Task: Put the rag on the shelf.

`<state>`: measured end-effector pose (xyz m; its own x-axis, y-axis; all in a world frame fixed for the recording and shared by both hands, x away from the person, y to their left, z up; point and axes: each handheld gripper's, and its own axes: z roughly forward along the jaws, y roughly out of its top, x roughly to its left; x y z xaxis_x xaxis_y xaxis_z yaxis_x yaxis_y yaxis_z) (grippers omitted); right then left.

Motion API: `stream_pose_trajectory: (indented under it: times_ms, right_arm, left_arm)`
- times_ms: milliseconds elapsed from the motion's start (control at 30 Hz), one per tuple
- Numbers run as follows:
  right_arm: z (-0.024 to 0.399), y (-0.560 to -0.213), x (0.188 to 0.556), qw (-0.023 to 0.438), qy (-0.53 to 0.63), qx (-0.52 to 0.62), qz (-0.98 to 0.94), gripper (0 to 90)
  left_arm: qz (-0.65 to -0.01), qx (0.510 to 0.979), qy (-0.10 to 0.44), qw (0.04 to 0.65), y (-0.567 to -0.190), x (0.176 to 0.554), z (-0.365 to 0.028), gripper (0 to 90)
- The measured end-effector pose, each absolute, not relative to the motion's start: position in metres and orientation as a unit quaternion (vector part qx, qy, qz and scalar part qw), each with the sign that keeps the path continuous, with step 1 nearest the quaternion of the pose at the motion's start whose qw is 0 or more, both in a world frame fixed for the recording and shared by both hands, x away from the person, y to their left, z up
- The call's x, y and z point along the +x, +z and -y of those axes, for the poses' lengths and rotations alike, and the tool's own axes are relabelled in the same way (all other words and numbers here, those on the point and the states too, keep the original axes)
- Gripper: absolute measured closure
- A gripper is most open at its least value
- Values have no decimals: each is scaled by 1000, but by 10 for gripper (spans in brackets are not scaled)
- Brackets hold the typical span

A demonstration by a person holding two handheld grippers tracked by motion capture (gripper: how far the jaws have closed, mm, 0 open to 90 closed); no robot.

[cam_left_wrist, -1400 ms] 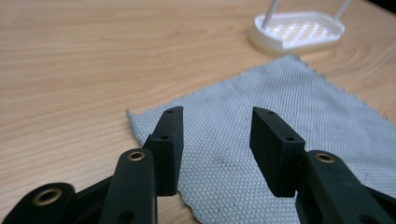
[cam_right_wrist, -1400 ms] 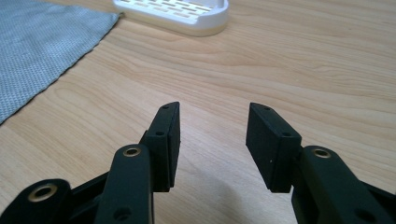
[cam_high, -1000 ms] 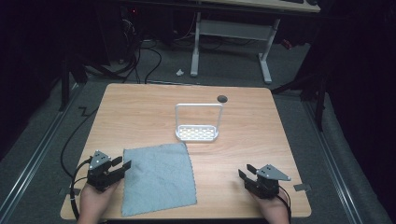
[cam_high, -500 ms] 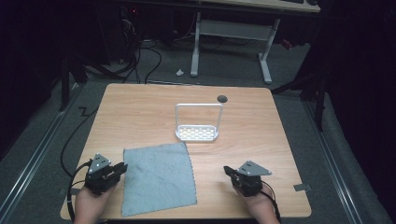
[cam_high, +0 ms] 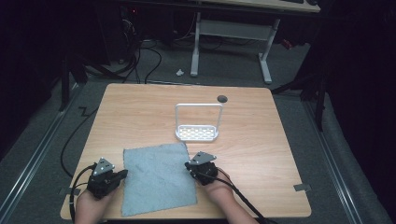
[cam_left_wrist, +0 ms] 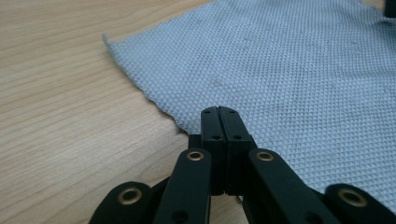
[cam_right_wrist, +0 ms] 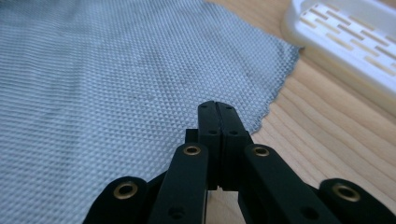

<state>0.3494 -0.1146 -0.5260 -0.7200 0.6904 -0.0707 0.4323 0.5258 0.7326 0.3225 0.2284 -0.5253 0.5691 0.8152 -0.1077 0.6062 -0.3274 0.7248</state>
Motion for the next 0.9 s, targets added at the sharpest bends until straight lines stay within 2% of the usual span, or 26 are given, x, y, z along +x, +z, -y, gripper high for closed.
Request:
stream_pose_trajectory:
  times_ms: [300, 900]
  right_arm:
    - [117, -529, 354, 176, 351, 338, -855, 900]
    - [147, -530, 331, 195, 348, 337, -853, 900]
  left_arm:
    - [-432, 811, 122, 375, -529, 322, -223, 895]
    - [-394, 829, 118, 380, -529, 321, -197, 896]
